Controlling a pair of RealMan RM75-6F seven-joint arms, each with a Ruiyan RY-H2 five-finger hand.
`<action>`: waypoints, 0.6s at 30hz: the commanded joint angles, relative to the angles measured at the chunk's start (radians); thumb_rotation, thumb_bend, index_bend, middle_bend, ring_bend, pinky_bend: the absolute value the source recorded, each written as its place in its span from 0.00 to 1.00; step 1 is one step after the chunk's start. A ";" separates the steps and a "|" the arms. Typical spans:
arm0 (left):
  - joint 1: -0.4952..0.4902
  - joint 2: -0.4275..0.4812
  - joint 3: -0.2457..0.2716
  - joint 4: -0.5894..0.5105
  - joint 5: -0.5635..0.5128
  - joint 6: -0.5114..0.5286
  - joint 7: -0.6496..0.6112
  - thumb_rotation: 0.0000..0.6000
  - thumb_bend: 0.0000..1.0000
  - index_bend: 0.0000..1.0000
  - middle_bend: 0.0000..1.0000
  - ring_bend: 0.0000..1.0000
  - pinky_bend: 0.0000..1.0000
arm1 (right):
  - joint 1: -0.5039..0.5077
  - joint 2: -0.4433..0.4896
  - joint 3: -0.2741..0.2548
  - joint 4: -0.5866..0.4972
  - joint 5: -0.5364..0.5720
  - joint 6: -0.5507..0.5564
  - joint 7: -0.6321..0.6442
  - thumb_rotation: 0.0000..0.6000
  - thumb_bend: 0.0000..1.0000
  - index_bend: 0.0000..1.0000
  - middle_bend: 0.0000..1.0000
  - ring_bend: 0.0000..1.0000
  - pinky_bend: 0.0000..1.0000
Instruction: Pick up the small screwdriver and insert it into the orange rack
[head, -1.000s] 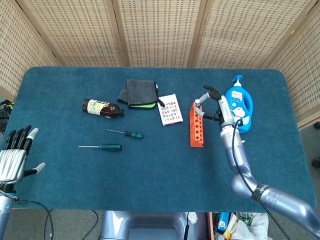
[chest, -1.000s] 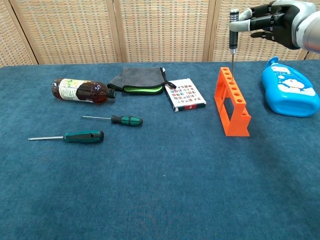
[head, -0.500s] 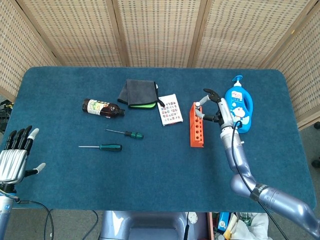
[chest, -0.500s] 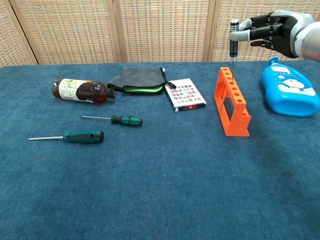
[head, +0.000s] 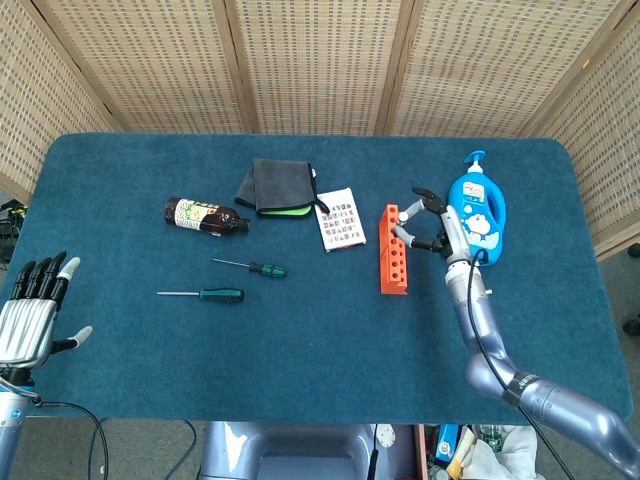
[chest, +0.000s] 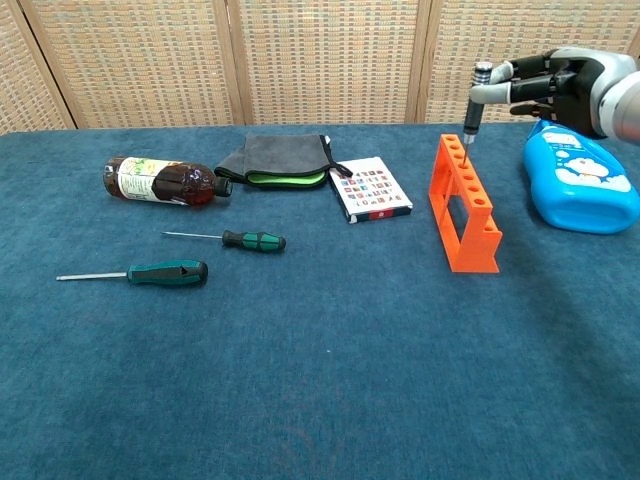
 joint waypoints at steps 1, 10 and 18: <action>0.000 -0.002 0.001 0.000 0.001 0.000 0.004 1.00 0.00 0.00 0.00 0.00 0.00 | -0.006 -0.004 -0.004 0.009 -0.006 -0.007 0.010 1.00 0.30 0.61 0.13 0.00 0.02; 0.000 -0.006 0.003 -0.003 0.001 -0.001 0.017 1.00 0.00 0.00 0.00 0.00 0.00 | -0.018 -0.009 -0.006 0.030 -0.030 -0.019 0.038 1.00 0.30 0.61 0.13 0.00 0.02; -0.001 -0.008 0.005 -0.003 0.004 -0.001 0.020 1.00 0.00 0.00 0.00 0.00 0.00 | -0.023 -0.023 -0.017 0.048 -0.039 -0.031 0.046 1.00 0.30 0.61 0.13 0.00 0.02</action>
